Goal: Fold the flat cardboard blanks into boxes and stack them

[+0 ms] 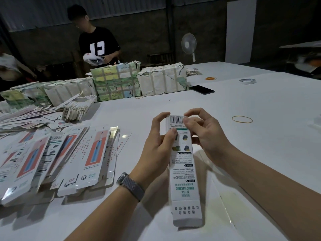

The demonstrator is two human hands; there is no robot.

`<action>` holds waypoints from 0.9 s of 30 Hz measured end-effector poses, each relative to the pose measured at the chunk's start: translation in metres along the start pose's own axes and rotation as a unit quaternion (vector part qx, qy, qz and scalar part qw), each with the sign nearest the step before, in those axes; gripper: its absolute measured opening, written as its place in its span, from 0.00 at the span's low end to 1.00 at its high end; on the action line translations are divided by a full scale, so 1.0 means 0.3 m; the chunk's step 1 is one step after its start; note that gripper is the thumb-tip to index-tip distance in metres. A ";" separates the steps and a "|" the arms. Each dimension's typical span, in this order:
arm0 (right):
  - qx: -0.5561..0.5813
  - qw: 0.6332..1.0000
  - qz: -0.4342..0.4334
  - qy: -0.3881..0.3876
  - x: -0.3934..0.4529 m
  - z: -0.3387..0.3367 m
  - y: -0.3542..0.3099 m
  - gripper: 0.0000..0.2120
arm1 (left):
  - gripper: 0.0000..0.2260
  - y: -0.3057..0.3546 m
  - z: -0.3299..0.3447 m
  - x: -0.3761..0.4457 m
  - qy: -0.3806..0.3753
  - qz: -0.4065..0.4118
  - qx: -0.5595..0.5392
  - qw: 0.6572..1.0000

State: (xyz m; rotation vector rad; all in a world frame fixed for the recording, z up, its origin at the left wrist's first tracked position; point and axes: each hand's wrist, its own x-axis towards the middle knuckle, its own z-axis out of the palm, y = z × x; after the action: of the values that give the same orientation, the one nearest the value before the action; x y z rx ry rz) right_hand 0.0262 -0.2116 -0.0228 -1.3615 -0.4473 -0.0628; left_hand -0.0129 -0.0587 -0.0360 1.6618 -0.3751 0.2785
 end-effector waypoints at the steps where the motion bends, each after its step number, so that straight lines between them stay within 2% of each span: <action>1: -0.015 1.000 -0.004 0.006 0.002 0.001 0.003 0.01 | 0.14 0.001 0.001 0.000 0.006 0.001 0.001 1.000; 4: -0.130 0.991 -0.032 0.025 0.006 0.003 0.018 0.12 | 0.13 0.008 -0.005 0.007 0.059 0.010 0.003 0.998; 6: -0.223 0.972 -0.069 -0.013 -0.004 0.009 0.012 0.19 | 0.13 0.009 -0.021 0.019 0.104 0.016 -0.001 0.994; 8: -0.319 0.938 -0.110 -0.079 -0.019 0.018 -0.002 0.27 | 0.14 0.008 -0.038 0.025 0.135 0.014 -0.005 0.991; 10: -0.391 0.904 -0.133 -0.108 -0.026 0.022 -0.016 0.30 | 0.15 0.003 -0.044 0.026 0.130 -0.003 -0.016 0.991; 14: -0.455 0.880 -0.127 -0.050 -0.020 -0.009 -0.084 0.29 | 0.17 0.012 -0.038 0.028 0.066 -0.019 -0.059 0.996; 17: -0.467 0.878 -0.104 0.005 -0.025 -0.065 -0.136 0.28 | 0.15 0.011 -0.078 0.026 0.086 -0.010 -0.025 0.996; 20: -0.521 0.850 -0.062 0.053 -0.079 -0.224 -0.206 0.28 | 0.12 -0.016 -0.107 0.036 0.095 -0.002 -0.012 0.995; 23: -0.608 0.785 0.020 0.119 -0.171 -0.465 -0.309 0.28 | 0.10 -0.051 -0.095 0.065 0.060 -0.014 -0.015 0.998; 25: -0.660 0.729 0.088 0.156 -0.225 -0.626 -0.384 0.27 | 0.11 -0.073 -0.081 0.074 0.044 -0.015 0.005 0.999; 27: -0.711 0.666 0.146 0.169 -0.265 -0.772 -0.447 0.22 | 0.12 -0.100 -0.075 0.073 0.050 -0.014 0.040 0.998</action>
State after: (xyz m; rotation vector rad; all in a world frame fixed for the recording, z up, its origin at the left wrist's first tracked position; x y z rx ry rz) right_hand -0.0235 -0.4784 0.0424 -2.8927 0.3018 -0.4750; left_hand 0.0200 -0.0353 -0.0518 1.7227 -0.2684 0.3569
